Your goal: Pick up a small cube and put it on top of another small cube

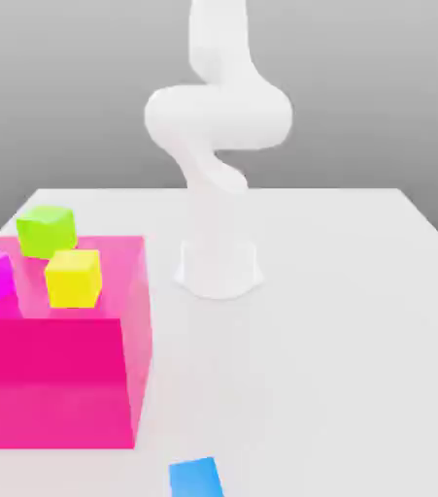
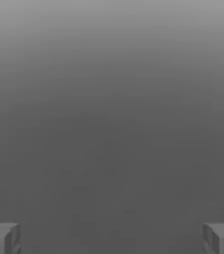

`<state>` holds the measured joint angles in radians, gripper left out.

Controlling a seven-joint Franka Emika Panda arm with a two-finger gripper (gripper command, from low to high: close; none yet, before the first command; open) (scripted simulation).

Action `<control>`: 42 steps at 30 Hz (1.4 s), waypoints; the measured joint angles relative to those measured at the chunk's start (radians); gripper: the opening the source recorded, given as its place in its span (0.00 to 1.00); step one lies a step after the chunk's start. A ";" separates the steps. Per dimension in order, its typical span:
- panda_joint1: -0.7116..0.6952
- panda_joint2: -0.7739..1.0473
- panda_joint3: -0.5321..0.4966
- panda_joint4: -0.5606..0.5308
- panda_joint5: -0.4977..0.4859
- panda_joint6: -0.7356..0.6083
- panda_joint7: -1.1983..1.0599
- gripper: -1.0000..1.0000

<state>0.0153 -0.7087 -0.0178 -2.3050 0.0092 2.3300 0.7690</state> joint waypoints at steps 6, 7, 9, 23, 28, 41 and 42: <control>0.034 0.224 -0.041 -0.012 0.026 0.073 -0.079 0.50; 0.038 0.260 -0.047 -0.014 0.031 0.085 -0.092 0.50; 0.048 0.333 -0.059 -0.018 0.041 0.109 -0.118 0.50; 0.052 0.839 -0.081 -0.047 0.084 0.276 -0.285 0.50; 0.045 1.017 -0.083 -0.053 0.067 0.346 -0.317 0.50; 0.027 1.153 -0.061 -0.030 0.085 0.447 -0.335 0.00; 0.030 1.123 -0.066 -0.036 0.078 0.422 -0.330 0.00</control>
<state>0.0454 0.4139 -0.0842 -2.3414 0.0874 2.7523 0.4387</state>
